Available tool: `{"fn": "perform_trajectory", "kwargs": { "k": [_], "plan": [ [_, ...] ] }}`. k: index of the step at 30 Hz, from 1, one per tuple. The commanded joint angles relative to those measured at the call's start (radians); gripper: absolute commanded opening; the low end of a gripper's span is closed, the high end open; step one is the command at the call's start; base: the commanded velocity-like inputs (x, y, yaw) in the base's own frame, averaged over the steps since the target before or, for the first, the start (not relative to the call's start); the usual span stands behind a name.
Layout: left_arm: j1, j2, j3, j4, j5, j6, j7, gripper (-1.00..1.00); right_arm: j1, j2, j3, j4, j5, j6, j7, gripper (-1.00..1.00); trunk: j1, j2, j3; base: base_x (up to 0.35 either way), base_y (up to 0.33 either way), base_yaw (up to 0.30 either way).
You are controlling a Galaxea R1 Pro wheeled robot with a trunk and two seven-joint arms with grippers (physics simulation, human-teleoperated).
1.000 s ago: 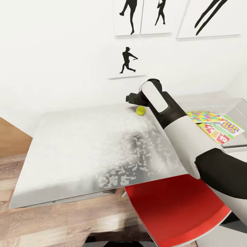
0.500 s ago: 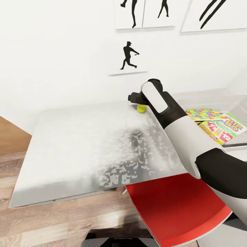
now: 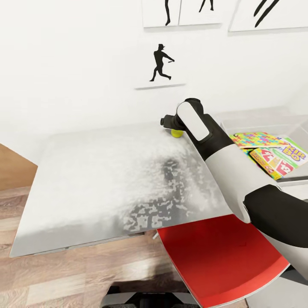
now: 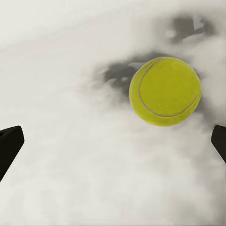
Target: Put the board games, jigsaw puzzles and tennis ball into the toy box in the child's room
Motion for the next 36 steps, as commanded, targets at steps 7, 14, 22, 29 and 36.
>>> {"fn": "perform_trajectory", "kwargs": {
  "k": [7,14,22,29,36],
  "plan": [
    [-0.002,0.001,0.001,0.001,-0.001,0.004,-0.005,1.0,-0.001,-0.001,0.001,-0.002,-0.009,0.0,-0.01,1.0,0.0,-0.001,-0.012,-0.001,0.0,0.0],
    [-0.002,0.002,0.002,0.001,-0.002,0.004,-0.005,1.0,-0.002,-0.001,0.0,-0.016,-0.009,0.0,-0.011,1.0,0.0,-0.001,-0.021,0.0,0.0,0.0],
    [-0.002,0.002,0.004,0.001,-0.003,0.004,-0.005,1.0,-0.003,-0.001,-0.001,-0.035,-0.009,-0.001,-0.016,1.0,0.0,-0.001,-0.022,0.0,0.0,0.0],
    [-0.002,0.002,0.006,0.001,-0.002,0.004,-0.005,1.0,-0.003,-0.001,0.001,-0.04,-0.008,-0.001,-0.021,1.0,0.0,-0.001,-0.022,0.0,0.0,0.0],
    [-0.002,0.002,0.006,0.001,0.0,0.004,-0.005,1.0,-0.003,0.0,0.008,-0.04,0.025,-0.002,-0.024,1.0,0.0,-0.001,-0.022,0.0,0.0,0.0]
  ]
}}
